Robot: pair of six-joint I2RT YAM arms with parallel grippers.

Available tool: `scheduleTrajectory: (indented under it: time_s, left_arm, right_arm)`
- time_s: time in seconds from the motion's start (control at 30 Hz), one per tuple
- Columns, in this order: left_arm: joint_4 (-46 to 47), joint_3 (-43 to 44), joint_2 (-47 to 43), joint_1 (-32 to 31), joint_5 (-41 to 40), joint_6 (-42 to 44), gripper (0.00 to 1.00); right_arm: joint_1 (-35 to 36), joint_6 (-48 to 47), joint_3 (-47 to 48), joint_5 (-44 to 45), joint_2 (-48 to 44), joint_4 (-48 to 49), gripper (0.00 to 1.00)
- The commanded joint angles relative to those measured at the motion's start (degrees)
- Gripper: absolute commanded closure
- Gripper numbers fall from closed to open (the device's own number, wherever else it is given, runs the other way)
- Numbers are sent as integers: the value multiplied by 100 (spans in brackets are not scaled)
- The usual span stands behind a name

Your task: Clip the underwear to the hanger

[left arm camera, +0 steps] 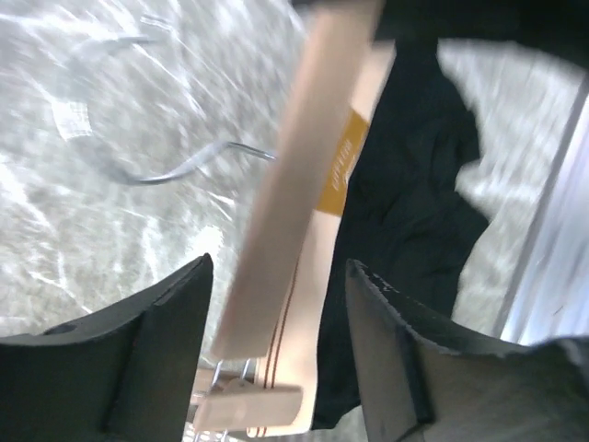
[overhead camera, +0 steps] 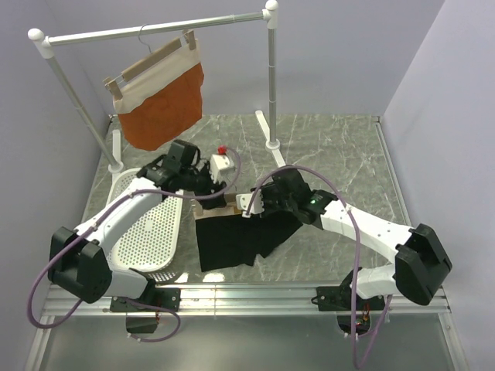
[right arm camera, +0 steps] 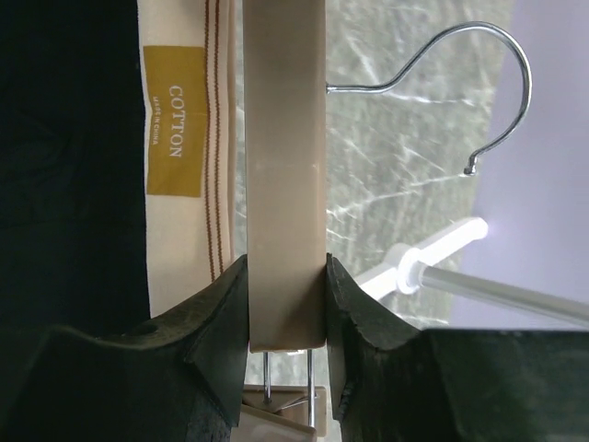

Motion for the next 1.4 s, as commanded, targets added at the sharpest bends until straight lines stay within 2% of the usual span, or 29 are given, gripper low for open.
scheduleTrajectory:
  time_s: [0.0,0.1,0.4,0.43,0.53,0.57,0.73,0.9,1.03,1.17,1.27,1.37]
  left_arm:
    - [346,558,-283,366,698,-1048,33]
    - [276,883,-257,849,1321,-1603,30]
    - [73,1139,-590,1780,1955,-2473,30]
    - [126,1139,-617,1904,2331,-2883,30]
    - [117,1200,-713,2256,3298,-3141,26]
    - [161,1166,-783,2300,3371,-3229,26]
    - [1047,578,-1504,2353,3056,-4073,22]
    - [979,384,-1627,2397,2775,-4390,23]
    - [1277,138,-1777,2450,2625,-4872,21]
    - [1418,304,-1839,2450,2598,-4804,20]
    - [1409,418,-1873,2467,2607,-4776,22]
    - [1909,261,-2031,2581,2625,-5268,28]
  right_arm:
    - [-66,69,-178,74,-469,763,100]
    - [-101,87,-266,-14,-654,878,100]
    - [-206,280,-521,-234,-1357,1361,100]
    - [-224,263,-547,-243,-1393,1397,100]
    - [-285,298,-583,-243,-1542,1502,100]
    - [-294,315,-557,-234,-1586,1529,100]
    - [-312,403,-504,-199,-1710,1722,100]
    - [-312,316,-547,-172,-1920,2064,100]
    - [-312,131,-539,-242,-2052,2135,100]
    - [-321,-115,-609,-462,-2202,2153,100]
    - [-321,-124,-583,-471,-2211,2136,100]
    - [-312,-150,-635,-462,-2254,2162,100]
